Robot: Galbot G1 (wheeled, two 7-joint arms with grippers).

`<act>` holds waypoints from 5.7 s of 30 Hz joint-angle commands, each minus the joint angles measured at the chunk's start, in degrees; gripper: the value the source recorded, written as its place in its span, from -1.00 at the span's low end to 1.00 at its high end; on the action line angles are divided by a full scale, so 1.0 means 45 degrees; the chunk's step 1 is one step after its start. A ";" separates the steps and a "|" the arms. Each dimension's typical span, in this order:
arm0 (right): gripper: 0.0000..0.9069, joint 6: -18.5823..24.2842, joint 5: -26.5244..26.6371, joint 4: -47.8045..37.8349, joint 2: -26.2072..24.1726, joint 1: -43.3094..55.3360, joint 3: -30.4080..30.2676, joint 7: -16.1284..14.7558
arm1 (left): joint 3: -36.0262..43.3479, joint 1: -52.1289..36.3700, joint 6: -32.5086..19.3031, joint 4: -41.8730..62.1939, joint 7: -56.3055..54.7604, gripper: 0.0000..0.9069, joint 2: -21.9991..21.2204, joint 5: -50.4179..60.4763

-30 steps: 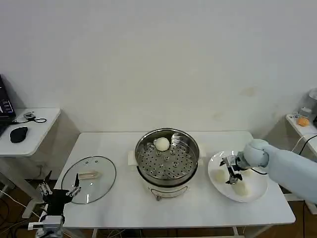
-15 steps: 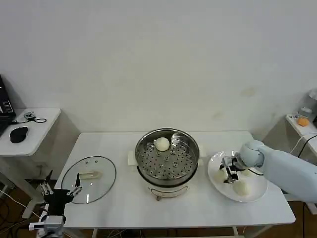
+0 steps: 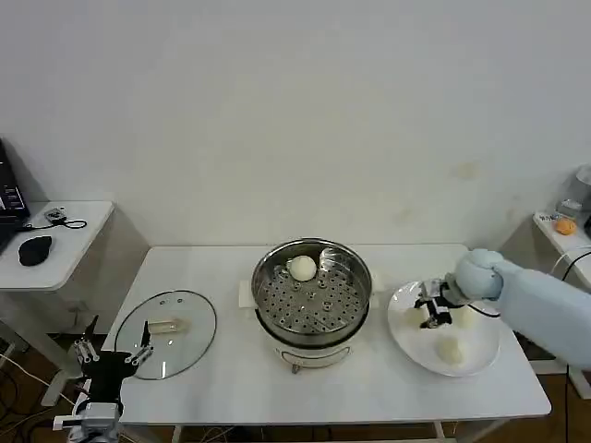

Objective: Take steamed baozi put them in steamer then cover it.

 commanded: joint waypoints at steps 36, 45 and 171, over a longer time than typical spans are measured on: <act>0.22 -0.4893 0.8752 0.1479 0.7351 0.6188 -0.5631 0.3015 | -0.0310 -0.0286 -0.0070 0.0160 -0.0057 1.00 -0.0022 -0.0007; 0.24 -0.4829 0.7936 0.0148 0.7798 0.4737 -0.5278 0.2963 | -0.0392 -0.0286 -0.0098 0.0208 -0.0062 1.00 -0.0067 0.0004; 0.49 0.0824 -0.2106 0.0918 -0.1653 -0.3908 0.2842 -0.0807 | 0.0209 -0.0029 -0.0334 0.0444 -0.0123 1.00 -0.0245 0.0458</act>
